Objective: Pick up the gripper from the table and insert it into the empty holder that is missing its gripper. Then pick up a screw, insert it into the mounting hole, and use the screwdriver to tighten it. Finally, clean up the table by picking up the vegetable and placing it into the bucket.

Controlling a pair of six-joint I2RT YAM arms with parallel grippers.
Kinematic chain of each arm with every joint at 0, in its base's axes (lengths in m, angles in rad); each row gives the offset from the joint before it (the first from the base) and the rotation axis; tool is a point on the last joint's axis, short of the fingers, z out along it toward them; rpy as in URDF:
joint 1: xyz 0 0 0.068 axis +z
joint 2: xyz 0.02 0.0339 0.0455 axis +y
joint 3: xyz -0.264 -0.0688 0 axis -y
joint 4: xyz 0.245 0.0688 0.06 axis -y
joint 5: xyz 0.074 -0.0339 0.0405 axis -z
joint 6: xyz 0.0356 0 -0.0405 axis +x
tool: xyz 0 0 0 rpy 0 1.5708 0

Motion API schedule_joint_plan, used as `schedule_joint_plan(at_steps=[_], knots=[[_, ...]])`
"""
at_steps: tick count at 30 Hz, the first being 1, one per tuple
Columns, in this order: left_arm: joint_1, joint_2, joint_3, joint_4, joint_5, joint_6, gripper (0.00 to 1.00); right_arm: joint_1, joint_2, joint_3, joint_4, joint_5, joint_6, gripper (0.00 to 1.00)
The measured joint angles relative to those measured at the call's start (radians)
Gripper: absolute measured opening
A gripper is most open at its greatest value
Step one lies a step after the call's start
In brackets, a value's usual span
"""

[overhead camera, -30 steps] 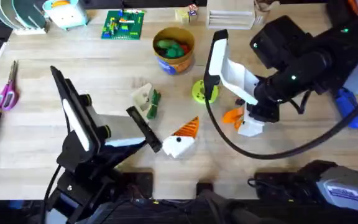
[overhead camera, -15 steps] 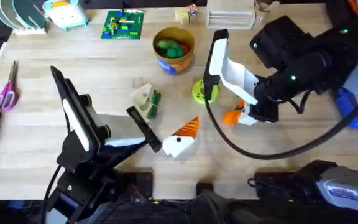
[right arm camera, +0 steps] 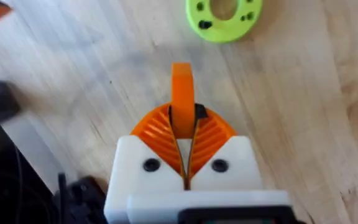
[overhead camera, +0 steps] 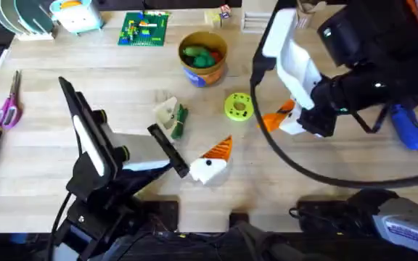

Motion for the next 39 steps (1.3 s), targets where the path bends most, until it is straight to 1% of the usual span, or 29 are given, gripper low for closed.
schedule_joint_plan(at_steps=[3, 7, 11, 13, 15, 19, 22, 26, 30, 32, 38, 39], knots=[[0.0, 0.0, 0.0, 0.0, 0.0, 0.0, 0.993, -0.039, -0.076, 0.014, 0.033, -0.056, 0.107, 0.012], [0.0, 0.0, 0.0, 0.0, 0.0, 0.0, 0.992, -0.135, -0.131, -0.004, 0.107, -0.178, 0.231, 0.012], [0.0, 0.0, 0.0, 0.0, 0.0, 0.0, 0.993, -0.223, -0.129, -0.089, 0.246, -0.33, 0.364, 0.012], [0.0, 0.0, 0.0, 0.0, 0.0, 0.0, 0.992, -0.256, -0.112, -0.134, 0.321, -0.422, 0.467, 0.012], [0.0, 0.0, 0.0, 0.0, 0.0, 0.0, 0.992, -0.274, -0.084, -0.154, 0.373, -0.501, 0.584, 0.011], [0.0, 0.0, 0.0, 0.0, 0.0, 0.0, 0.993, -0.274, -0.018, -0.157, 0.422, -0.62, 0.817, 0.011], [0.0, 0.0, 0.0, 0.0, 0.0, 0.0, 0.993, -0.257, 0.049, -0.157, 0.439, -0.709, 0.942, 0.011], [0.0, 0.0, 0.0, 0.0, 0.0, 0.0, 0.993, -0.23, 0.153, -0.158, 0.5, -0.846, 1.049, 0.011], [0.0, 0.0, 0.0, 0.0, 0.003, -0.004, 0.993, -0.225, 0.232, -0.158, 0.563, -0.974, 1.138, 0.011], [0.0, 0.0, 0.0, 0.0, 0.01, -0.031, 0.993, -0.225, 0.256, -0.158, 0.574, -1.013, 1.175, 0.011], [0.0, 0.0, 0.0, 0.0, 0.017, -0.189, 0.993, -0.203, 0.269, -0.16, 0.642, -1.066, 1.266, 0.011], [0.0, 0.0, 0.0, 0.0, 0.018, -0.204, 0.993, -0.195, 0.27, -0.16, 0.659, -1.069, 1.285, 0.011]])
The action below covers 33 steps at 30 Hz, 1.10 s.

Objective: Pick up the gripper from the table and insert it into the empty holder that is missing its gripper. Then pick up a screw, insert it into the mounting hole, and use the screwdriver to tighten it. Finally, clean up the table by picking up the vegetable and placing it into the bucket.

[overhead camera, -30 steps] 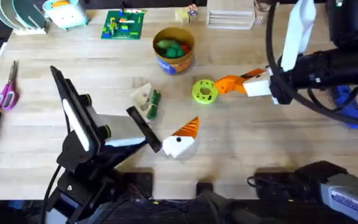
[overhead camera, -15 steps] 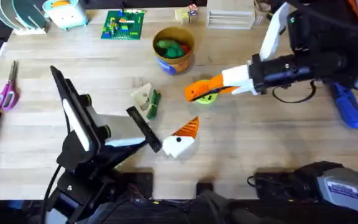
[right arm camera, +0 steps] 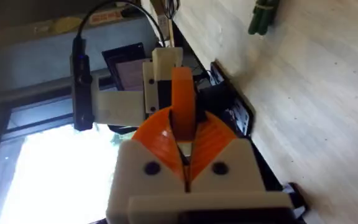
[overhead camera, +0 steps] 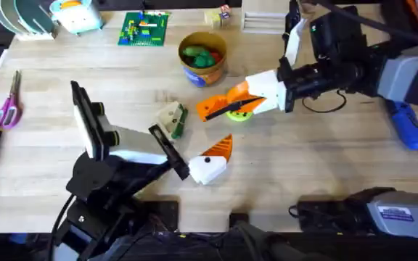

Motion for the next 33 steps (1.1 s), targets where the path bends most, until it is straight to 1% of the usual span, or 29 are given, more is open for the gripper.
schedule_joint_plan(at_steps=[3, 6, 13, 18, 21, 33], knots=[[0.0, 0.0, 0.0, 0.0, 0.0, -0.034, 0.992, 0.029, 0.003, 0.0, 0.066, -0.01, 0.065, 0.011], [0.0, 0.0, 0.0, 0.0, 0.001, -0.052, 0.993, 0.055, 0.018, 0.0, 0.12, -0.014, 0.124, 0.011], [0.0, 0.0, 0.0, 0.0, 0.001, -0.066, 0.992, 0.075, 0.066, 0.0, 0.161, -0.02, 0.215, 0.011], [0.0, 0.0, 0.0, 0.0, 0.001, -0.071, 0.992, 0.079, 0.088, 0.0, 0.253, -0.02, 0.279, 0.011], [0.0, 0.0, 0.0, 0.0, 0.001, -0.073, 0.992, 0.095, 0.094, 0.0, 0.304, -0.02, 0.32, 0.011], [0.001, 0.0, 0.0, -0.001, -0.03, -0.079, 0.993, 0.127, 0.096, 0.0, 0.321, -0.015, 0.374, 0.011]])
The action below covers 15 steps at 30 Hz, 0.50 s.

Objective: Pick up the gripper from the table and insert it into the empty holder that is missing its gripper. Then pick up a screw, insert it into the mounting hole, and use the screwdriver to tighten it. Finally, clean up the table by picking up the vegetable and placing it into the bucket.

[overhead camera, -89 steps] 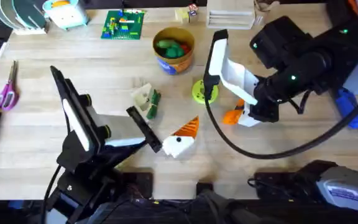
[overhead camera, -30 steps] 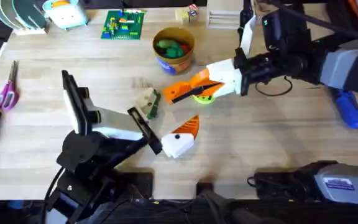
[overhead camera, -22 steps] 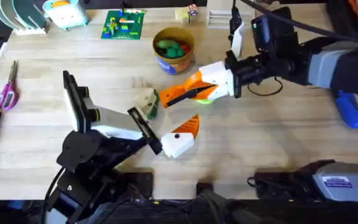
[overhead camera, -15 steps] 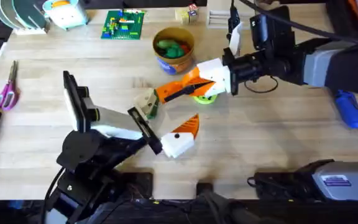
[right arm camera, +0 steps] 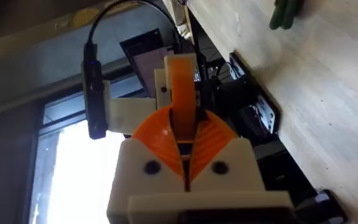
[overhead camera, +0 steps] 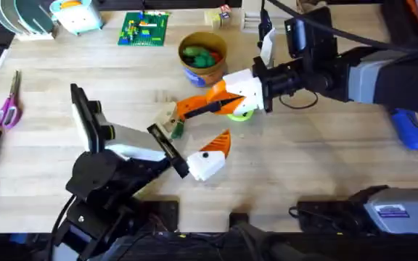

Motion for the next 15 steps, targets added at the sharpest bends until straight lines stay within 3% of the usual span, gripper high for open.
schedule_joint_plan(at_steps=[15], knots=[[-0.003, 0.0, 0.0, 0.001, 0.026, -0.001, 0.993, 0.024, 0.0, 0.0, -0.004, 0.004, -0.023, 0.011]])
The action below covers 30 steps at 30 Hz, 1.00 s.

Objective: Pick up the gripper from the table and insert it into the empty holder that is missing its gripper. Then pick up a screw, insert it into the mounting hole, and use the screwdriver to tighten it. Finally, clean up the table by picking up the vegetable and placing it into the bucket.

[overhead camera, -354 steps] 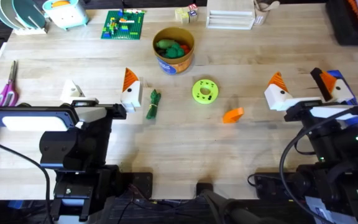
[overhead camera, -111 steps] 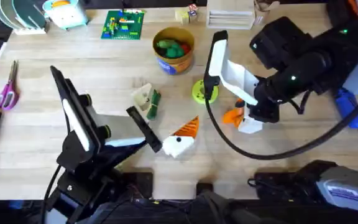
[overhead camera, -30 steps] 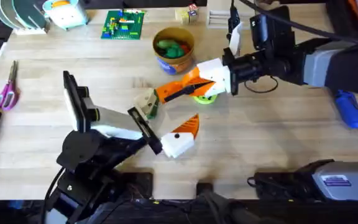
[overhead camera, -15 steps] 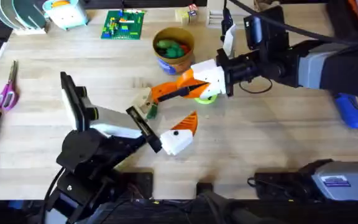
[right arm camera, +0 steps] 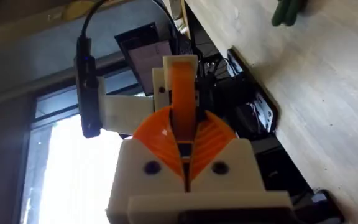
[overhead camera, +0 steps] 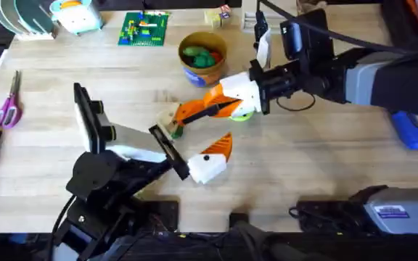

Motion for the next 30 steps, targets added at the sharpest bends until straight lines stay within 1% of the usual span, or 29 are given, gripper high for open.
schedule_joint_plan(at_steps=[3, 9, 13, 17, 30], knots=[[0.0, 0.0, 0.0, 0.0, -0.001, -0.001, 0.992, 0.021, 0.0, 0.0, 0.002, 0.019, 0.01, 0.011], [0.0, 0.0, 0.0, -0.001, -0.007, -0.012, 0.993, 0.078, 0.0, 0.0, 0.054, 0.082, 0.105, 0.01], [0.004, 0.0, 0.0, -0.001, -0.009, -0.012, 0.993, 0.082, 0.0, 0.0, 0.076, 0.097, 0.176, 0.01], [0.004, 0.0, 0.0, -0.001, -0.008, -0.015, 0.993, 0.082, 0.0, 0.0, 0.078, 0.109, 0.206, 0.01], [0.004, 0.001, 0.0, -0.002, -0.003, -0.022, 0.993, 0.088, 0.0, 0.0, 0.086, 0.19, 0.227, 0.009]])
